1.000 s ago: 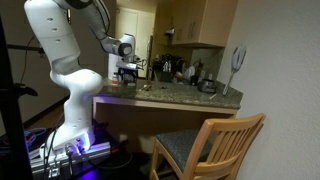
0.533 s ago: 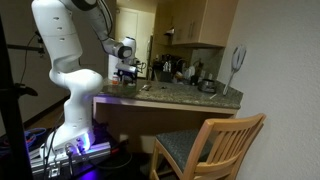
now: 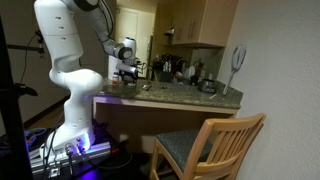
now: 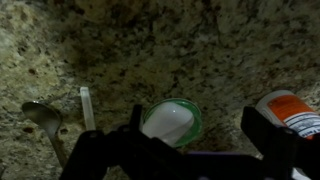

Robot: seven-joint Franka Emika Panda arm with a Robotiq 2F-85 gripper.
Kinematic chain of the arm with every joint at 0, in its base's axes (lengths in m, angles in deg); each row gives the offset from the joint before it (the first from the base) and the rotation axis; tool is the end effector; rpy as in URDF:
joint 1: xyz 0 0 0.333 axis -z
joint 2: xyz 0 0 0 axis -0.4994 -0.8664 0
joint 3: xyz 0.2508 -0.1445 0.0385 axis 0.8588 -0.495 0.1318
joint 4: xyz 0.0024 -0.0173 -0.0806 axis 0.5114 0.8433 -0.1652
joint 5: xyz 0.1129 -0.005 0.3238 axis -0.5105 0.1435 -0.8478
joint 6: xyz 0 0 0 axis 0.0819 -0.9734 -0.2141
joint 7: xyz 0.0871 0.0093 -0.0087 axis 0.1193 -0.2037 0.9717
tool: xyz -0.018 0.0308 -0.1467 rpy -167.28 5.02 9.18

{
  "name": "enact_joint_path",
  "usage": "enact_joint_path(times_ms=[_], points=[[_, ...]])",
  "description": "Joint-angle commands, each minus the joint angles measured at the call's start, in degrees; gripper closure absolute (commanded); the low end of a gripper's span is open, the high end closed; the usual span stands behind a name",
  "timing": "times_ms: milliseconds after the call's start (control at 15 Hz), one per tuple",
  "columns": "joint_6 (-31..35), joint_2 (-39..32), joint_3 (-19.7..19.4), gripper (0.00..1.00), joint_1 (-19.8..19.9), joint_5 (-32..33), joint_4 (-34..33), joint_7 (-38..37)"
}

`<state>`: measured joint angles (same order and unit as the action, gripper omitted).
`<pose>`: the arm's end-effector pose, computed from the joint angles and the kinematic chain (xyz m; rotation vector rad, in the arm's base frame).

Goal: Move the green object backwards

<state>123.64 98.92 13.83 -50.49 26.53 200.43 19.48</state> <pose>0.3833 0.1779 0.3505 -2.8186 -0.9014 -0.3914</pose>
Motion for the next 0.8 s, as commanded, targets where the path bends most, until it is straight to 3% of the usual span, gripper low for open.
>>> enact_joint_path(times_ms=[0,267,600,733], points=[[-1.88,0.27,1.12,0.0,1.47,2.16,-0.14,-2.09],[1.81,-0.03,0.89,0.0,0.34,-1.74,0.14,-4.56],[2.93,0.08,2.53,0.0,1.83,-0.49,0.34,-12.76],[4.14,-0.19,1.1,0.0,-0.83,-5.91,0.12,-10.32]])
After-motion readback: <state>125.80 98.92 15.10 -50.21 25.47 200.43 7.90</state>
